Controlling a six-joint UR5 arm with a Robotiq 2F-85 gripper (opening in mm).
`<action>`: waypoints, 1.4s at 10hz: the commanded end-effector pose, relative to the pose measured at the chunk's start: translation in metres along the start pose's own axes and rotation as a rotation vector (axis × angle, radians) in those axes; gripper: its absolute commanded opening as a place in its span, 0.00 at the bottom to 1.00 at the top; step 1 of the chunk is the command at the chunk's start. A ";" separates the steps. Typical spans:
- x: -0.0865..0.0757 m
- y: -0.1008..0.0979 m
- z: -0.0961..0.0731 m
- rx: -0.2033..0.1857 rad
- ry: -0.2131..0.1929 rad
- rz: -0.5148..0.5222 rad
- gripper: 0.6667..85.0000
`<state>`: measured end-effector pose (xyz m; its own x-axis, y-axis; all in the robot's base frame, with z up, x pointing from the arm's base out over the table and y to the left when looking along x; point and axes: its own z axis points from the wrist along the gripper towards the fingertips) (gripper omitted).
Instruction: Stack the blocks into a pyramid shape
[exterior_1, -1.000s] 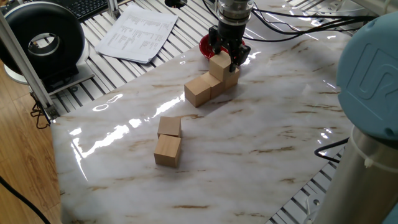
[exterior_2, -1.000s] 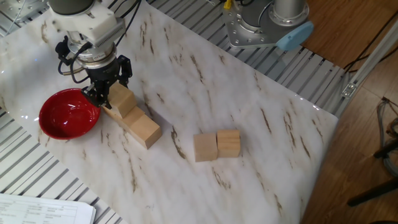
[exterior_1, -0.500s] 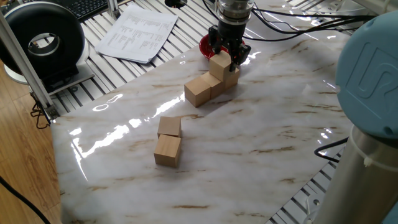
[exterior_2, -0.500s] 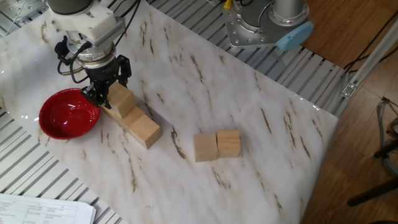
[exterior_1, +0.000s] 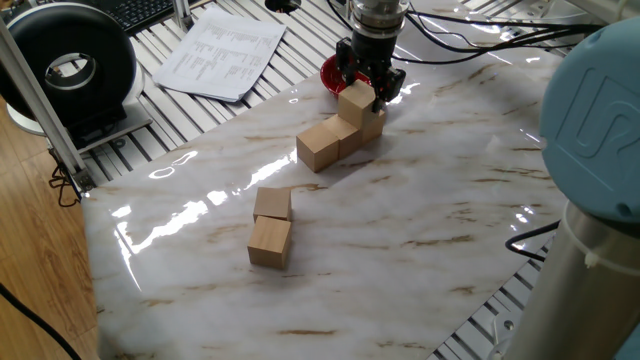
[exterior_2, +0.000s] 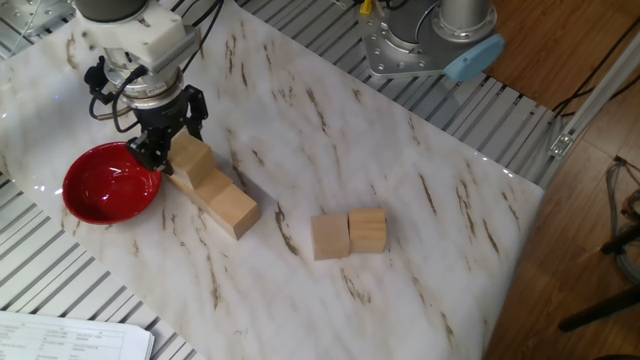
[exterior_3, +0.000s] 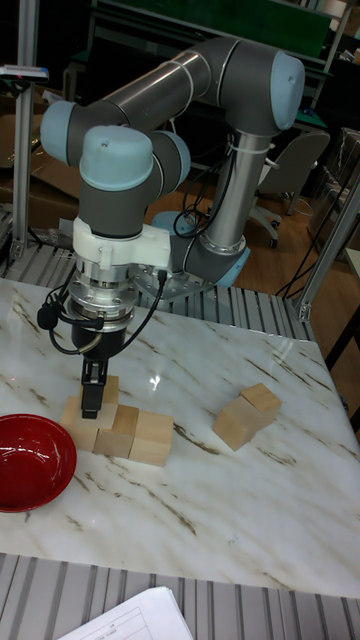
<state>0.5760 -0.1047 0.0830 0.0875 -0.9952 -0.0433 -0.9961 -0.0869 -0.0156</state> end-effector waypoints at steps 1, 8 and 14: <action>-0.001 -0.001 -0.002 0.004 -0.011 -0.002 0.83; -0.005 0.007 -0.001 -0.020 -0.038 -0.019 0.98; -0.005 0.010 -0.001 -0.027 -0.037 0.022 0.85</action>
<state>0.5657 -0.1024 0.0829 0.0891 -0.9935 -0.0704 -0.9958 -0.0903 0.0136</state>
